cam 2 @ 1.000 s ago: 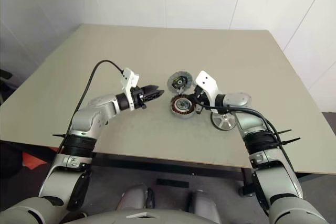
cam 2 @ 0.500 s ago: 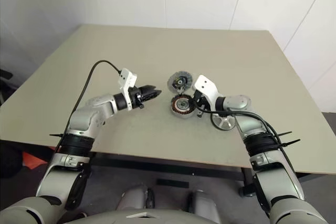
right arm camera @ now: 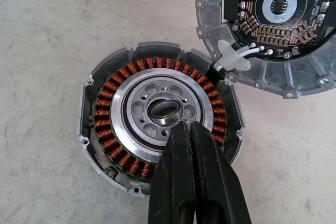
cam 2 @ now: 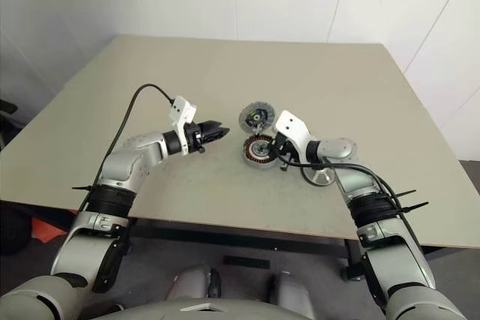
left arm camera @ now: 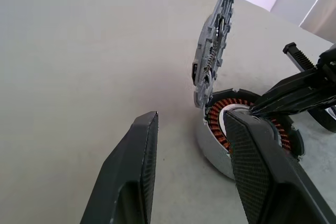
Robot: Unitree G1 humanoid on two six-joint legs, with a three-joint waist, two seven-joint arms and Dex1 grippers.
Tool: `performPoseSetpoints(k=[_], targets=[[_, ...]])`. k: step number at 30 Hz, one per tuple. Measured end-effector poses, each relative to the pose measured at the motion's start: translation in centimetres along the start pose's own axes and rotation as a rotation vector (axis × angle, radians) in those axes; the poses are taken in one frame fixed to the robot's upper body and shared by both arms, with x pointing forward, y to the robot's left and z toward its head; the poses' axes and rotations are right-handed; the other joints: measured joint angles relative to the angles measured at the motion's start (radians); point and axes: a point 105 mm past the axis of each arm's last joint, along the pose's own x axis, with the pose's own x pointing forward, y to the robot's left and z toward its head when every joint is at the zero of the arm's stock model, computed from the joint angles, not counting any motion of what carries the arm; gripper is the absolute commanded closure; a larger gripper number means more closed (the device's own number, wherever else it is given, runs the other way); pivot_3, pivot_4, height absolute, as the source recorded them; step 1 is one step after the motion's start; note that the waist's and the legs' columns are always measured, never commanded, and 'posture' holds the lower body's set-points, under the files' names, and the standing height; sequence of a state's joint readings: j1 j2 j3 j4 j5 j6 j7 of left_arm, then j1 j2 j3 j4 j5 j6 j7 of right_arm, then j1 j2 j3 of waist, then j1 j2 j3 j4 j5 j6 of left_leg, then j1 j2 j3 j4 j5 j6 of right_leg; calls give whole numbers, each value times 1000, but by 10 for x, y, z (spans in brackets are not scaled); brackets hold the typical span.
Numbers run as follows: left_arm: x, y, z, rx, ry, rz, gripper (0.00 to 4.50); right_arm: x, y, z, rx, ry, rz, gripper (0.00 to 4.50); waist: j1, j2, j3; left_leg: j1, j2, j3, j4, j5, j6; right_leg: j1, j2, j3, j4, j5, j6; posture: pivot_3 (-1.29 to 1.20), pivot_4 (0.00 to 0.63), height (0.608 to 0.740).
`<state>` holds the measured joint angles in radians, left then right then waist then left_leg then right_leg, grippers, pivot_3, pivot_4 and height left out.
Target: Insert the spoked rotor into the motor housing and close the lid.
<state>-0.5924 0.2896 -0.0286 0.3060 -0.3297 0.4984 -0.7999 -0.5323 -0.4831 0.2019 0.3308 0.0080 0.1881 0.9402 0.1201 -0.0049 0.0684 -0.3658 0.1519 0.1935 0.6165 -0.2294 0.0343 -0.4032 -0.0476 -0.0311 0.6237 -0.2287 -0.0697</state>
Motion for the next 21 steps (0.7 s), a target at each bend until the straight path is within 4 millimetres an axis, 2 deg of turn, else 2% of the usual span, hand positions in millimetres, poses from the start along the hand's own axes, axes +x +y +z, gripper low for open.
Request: performPoseSetpoints(k=[10,15,21], targets=[[3,-4,-1,7,2,-14,2408,-4,-10,1,-49,15,-58,4450,0,0,0,0,0,0,0,0,0,0,0,0,0,0,0,0,0,740],[5,-6,-3,3,4,-21,2408,-5,-7,19,-77,-31,-37,4450,-1,0,0,0,0,0,0,0,0,0,0,0,0,0,0,0,0,740],[5,-6,-3,5,5,-19,2408,-6,-2,24,-75,-37,-16,4450,0,0,0,0,0,0,0,0,0,0,0,0,0,0,0,0,0,740]])
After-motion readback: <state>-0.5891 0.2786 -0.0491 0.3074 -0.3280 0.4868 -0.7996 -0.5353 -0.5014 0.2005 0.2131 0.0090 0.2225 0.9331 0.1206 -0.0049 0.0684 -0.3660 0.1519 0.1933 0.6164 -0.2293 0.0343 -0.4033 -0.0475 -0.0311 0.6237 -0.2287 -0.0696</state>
